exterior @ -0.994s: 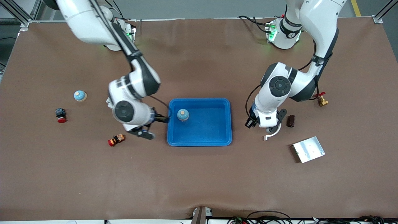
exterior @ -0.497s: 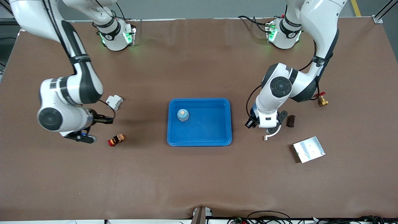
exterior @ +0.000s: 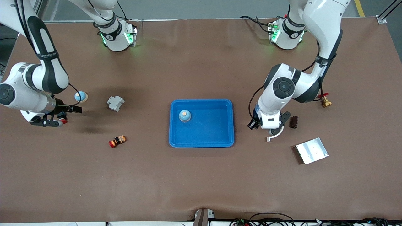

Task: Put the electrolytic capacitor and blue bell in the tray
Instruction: 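Move the right gripper back to the second blue bell and grasp it, then carry the held capacitor with the left gripper over the tray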

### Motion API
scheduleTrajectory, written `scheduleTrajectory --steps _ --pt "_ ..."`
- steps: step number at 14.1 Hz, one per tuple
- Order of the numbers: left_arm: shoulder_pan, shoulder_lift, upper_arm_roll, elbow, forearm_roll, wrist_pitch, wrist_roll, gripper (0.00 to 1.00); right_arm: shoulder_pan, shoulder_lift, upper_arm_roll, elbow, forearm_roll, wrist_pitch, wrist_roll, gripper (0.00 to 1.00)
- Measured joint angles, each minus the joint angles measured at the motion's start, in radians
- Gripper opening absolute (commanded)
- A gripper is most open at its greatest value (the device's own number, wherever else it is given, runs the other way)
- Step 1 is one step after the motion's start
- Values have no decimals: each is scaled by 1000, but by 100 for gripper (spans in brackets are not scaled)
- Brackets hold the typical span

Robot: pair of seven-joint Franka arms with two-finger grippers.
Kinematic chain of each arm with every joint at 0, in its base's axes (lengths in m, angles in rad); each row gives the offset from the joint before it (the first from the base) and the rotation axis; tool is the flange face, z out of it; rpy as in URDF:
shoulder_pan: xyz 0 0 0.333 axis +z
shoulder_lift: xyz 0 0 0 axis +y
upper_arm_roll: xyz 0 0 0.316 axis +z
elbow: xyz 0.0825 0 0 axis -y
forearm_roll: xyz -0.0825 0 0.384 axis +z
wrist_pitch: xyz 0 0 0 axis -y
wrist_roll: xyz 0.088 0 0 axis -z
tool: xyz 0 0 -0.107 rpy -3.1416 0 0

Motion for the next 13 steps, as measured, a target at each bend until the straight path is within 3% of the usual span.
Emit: scheduleTrajectory --steps 2,9,13 --pt "0 0 0 0 0 0 0 0 -49 0 -1 -44 0 20 -56 100" --pt "0 0 0 0 0 0 0 0 -72 18 -2 -124 0 38 -62 100" --pt "23 51 1 -2 101 33 -35 0 -73 73 -12 -134 0 93 -62 100"
